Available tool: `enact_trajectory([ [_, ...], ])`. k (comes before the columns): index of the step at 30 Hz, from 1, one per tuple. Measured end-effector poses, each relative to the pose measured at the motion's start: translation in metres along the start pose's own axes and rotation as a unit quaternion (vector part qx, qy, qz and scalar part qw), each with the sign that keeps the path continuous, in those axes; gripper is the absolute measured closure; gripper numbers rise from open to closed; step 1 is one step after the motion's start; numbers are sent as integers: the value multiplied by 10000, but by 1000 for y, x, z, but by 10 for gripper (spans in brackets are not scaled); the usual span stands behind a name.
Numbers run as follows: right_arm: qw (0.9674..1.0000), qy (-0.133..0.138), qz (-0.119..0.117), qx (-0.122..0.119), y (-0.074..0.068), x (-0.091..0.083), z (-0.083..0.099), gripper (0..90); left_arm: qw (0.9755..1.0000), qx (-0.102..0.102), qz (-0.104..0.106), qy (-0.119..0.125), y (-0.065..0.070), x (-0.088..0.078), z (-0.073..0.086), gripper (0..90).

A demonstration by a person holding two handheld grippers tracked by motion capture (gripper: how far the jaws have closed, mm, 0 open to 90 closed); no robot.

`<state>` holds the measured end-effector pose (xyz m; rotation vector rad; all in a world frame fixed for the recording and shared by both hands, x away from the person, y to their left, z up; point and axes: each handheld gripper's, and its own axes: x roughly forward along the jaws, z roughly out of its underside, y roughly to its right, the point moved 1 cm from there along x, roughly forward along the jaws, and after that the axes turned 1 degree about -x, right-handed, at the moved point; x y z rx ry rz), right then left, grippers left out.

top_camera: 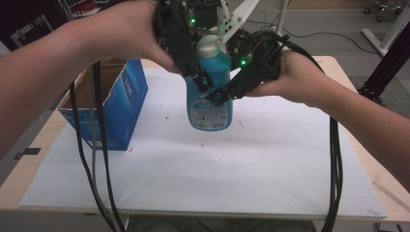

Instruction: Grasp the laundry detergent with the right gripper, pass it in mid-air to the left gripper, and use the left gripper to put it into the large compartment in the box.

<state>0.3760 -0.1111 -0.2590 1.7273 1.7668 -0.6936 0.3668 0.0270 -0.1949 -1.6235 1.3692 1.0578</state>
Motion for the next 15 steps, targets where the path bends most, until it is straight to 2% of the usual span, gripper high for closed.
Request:
enact_trajectory([
  [15,10000,-20,7,3,2,1,1,473,10000,41,29,-5,0,3,-2,295],
])
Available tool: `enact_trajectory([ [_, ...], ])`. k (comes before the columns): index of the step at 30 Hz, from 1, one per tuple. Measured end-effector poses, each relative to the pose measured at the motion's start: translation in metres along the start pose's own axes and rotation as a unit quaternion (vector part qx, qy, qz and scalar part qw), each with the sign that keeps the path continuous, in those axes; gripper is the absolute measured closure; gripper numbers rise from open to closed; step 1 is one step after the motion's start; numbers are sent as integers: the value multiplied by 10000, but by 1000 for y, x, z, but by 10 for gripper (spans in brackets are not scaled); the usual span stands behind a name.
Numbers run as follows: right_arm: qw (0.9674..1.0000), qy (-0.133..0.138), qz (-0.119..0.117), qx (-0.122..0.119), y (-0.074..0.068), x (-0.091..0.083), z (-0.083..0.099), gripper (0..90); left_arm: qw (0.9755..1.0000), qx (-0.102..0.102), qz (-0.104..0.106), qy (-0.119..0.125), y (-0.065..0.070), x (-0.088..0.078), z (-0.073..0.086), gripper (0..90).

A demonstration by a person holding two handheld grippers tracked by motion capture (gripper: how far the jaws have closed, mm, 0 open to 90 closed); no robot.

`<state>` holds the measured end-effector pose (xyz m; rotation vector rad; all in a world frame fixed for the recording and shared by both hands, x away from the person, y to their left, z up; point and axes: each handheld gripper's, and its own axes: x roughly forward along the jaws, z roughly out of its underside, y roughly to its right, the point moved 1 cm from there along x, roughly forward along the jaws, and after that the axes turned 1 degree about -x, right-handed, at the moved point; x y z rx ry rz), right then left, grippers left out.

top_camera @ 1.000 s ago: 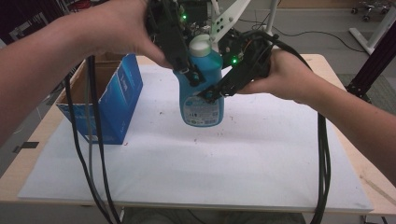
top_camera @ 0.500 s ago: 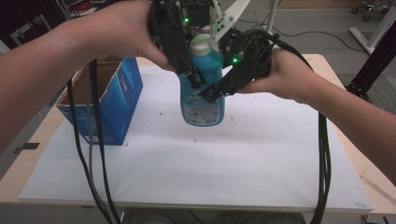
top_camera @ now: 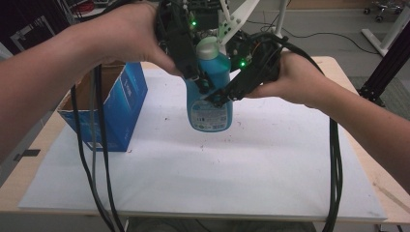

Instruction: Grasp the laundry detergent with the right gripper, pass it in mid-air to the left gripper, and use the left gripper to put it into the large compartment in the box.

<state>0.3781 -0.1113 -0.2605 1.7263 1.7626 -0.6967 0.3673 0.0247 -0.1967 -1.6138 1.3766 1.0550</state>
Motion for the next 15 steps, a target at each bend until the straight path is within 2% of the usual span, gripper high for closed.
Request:
enact_trajectory([
  [14,10000,-59,-21,30,0,2,0,473,10000,-45,-20,-7,1,1,1,316],
  [15,10000,-43,-10,-30,0,2,0,473,10000,-43,-25,3,1,1,1,316],
])
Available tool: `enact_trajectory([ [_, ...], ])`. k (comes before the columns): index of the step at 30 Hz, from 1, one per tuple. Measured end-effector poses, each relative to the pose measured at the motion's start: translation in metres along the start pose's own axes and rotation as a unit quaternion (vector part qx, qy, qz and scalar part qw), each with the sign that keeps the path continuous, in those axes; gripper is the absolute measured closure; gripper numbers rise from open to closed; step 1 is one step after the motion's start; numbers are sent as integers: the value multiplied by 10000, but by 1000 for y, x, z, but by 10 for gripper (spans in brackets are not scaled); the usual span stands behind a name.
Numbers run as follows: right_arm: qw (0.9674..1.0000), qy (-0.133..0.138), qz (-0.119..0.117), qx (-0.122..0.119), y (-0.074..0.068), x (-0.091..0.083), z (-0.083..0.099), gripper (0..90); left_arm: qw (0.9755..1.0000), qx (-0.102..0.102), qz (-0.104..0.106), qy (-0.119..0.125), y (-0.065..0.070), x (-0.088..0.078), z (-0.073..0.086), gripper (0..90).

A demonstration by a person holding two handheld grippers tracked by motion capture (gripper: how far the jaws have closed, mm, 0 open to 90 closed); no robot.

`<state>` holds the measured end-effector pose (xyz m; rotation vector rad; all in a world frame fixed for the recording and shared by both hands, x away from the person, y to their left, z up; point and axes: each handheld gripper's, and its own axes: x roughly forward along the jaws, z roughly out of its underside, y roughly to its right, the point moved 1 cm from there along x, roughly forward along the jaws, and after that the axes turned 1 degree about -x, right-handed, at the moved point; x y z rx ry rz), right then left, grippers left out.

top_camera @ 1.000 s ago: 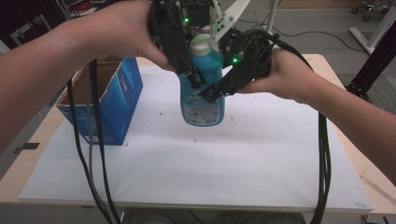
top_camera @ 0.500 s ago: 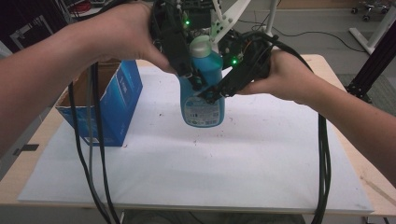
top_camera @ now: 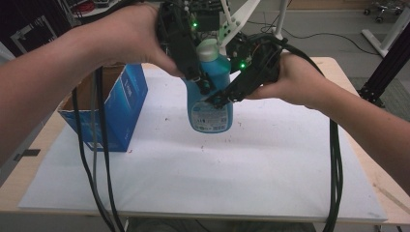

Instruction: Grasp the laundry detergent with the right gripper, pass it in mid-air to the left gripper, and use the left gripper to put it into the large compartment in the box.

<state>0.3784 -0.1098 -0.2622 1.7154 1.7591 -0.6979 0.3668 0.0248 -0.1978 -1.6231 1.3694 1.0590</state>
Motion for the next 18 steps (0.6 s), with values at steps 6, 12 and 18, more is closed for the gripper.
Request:
enact_trajectory([
  [6,10000,-48,6,4,0,1,0,472,10000,-1,3,20,-1,0,1,340],
  [12,10000,-68,-15,40,0,2,0,473,10000,-37,-14,20,-2,0,1,342],
  [18,9999,-107,-4,6,1,3,1,472,10000,-55,-21,59,-1,1,2,362],
])
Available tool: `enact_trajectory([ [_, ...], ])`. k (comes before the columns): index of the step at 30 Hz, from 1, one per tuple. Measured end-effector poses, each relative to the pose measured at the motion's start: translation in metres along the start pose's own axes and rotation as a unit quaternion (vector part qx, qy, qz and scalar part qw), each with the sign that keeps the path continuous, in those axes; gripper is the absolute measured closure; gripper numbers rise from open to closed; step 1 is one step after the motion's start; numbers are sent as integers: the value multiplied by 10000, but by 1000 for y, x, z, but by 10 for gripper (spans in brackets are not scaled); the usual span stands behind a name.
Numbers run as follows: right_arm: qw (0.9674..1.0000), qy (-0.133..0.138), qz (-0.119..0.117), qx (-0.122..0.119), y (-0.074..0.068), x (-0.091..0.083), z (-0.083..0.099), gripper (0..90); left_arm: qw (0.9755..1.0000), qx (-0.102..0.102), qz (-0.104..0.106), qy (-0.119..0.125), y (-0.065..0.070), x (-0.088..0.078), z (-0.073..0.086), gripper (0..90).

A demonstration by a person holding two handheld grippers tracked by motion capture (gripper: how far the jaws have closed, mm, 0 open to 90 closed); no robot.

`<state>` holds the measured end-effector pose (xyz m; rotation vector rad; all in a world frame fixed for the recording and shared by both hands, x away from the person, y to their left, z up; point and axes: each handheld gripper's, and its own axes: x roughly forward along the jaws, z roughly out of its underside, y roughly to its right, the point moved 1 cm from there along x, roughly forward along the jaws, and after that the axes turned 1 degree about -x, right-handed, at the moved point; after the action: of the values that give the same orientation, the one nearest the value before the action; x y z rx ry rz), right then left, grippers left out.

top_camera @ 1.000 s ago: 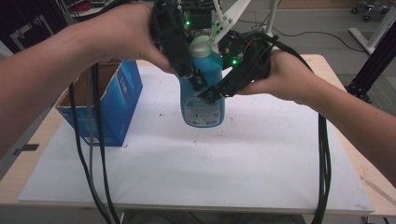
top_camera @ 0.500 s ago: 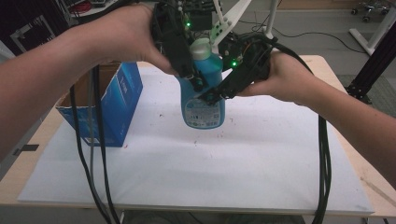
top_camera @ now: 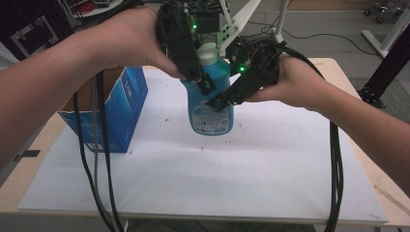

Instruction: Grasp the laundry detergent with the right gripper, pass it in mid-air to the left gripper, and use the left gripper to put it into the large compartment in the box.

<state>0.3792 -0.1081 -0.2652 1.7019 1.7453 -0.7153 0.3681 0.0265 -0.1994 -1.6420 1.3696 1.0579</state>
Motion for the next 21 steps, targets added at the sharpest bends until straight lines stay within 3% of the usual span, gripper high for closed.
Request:
enact_trajectory([
  [6,10000,-3,-13,16,0,-1,0,470,10000,46,-42,29,1,0,0,370],
  [11,9999,-33,-117,50,1,1,1,453,9999,-55,42,112,-2,1,2,374],
  [16,9996,48,-175,198,6,0,2,256,9999,-82,66,75,-5,3,6,375],
  [21,9988,-44,-325,355,10,0,8,217,9999,-126,26,27,-6,3,10,375],
])
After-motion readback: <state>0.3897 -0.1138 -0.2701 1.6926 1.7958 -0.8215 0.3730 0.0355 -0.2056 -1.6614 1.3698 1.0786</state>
